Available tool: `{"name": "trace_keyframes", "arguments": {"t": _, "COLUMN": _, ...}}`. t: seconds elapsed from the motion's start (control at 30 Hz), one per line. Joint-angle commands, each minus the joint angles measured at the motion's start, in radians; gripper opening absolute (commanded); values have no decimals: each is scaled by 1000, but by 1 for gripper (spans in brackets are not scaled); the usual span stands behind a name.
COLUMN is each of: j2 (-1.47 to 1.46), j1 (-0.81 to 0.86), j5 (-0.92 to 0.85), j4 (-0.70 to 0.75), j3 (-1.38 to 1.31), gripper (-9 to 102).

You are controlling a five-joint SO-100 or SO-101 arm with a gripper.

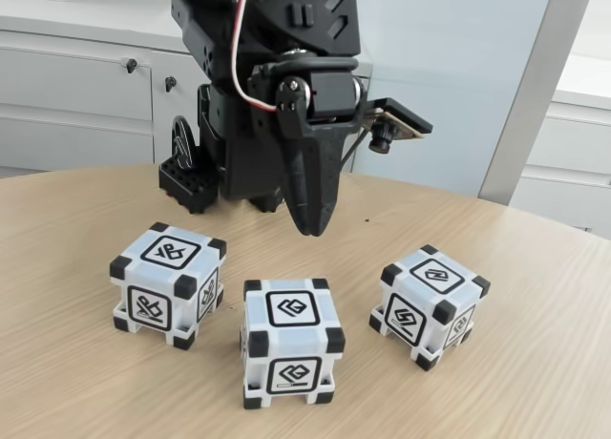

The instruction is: Stack cubes from left to right.

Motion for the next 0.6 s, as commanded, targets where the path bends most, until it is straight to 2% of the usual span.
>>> {"name": "trace_keyframes", "arguments": {"t": 0.0, "j2": 3, "j1": 20, "j5": 2, "j4": -2, "j3": -8, "gripper": 0}}
{"name": "trace_keyframes", "arguments": {"t": 0.3, "j2": 2, "j1": 21, "j5": 15, "j4": 0, "j3": -23, "gripper": 0}}
{"name": "trace_keyframes", "arguments": {"t": 0.57, "j2": -133, "j1": 12, "j5": -60, "j4": 2, "j3": -391, "gripper": 0}}
